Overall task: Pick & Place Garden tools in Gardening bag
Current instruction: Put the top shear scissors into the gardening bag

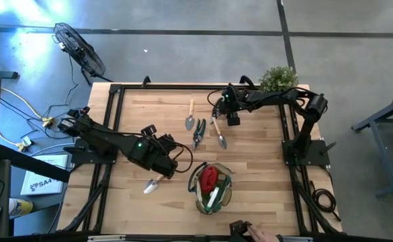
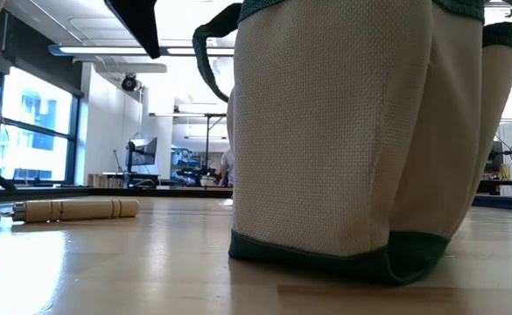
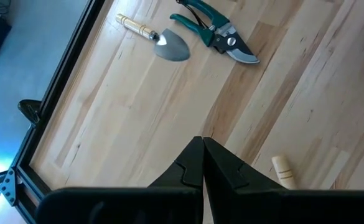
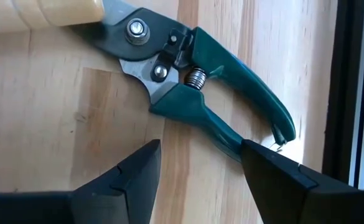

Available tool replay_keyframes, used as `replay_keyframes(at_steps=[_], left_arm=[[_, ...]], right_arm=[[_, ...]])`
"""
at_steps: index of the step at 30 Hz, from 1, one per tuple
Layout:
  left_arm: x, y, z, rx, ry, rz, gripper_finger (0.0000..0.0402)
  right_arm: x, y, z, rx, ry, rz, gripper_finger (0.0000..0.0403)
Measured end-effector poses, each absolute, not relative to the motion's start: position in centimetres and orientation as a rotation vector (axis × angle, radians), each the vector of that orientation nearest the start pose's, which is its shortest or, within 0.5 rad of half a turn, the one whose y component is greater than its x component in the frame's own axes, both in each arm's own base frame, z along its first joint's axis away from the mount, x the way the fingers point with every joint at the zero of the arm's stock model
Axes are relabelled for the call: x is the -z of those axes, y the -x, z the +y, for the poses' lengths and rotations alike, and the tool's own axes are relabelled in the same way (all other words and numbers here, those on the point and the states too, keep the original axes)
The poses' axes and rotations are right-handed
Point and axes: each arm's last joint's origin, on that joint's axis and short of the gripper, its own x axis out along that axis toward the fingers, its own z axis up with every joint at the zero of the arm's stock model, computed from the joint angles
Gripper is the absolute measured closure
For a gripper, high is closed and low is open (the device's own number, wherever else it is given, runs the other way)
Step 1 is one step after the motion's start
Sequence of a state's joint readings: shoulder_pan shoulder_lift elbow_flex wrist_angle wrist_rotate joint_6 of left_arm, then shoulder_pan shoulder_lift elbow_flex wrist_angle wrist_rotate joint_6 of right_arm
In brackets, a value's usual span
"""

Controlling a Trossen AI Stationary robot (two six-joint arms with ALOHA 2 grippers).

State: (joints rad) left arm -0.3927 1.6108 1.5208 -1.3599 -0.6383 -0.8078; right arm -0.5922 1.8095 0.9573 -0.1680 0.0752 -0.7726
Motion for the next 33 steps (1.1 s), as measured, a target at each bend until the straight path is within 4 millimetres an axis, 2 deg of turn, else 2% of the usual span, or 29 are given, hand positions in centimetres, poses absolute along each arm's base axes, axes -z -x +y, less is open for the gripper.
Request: replay_keyframes(at_steps=[9, 19, 21, 25, 33], left_arm=[[-31.5, -27.6, -9.6, -0.663, -0.014, 1.052, 0.0402], [-31.5, -27.6, -9.6, -0.661, -0.011, 1.049, 0.0402], [-31.5, -27.6, -9.6, -0.661, -0.01, 1.048, 0.0402], [-31.4, -27.7, -9.6, -0.659, -0.006, 1.042, 0.0402], [-29.2, -27.6, -9.7, -0.621, -0.002, 1.118, 0.0402]], right_arm=[[-13.4, -28.1, -19.2, 0.189, 0.409, 1.173, 0.019], [-15.7, -29.2, -19.8, 0.189, 0.357, 1.176, 0.019], [-15.6, -29.3, -19.8, 0.173, 0.342, 1.208, 0.019], [-14.1, -29.5, -20.2, 0.168, 0.344, 1.291, 0.019], [-13.8, -30.8, -21.0, 0.186, 0.368, 1.305, 0.019]])
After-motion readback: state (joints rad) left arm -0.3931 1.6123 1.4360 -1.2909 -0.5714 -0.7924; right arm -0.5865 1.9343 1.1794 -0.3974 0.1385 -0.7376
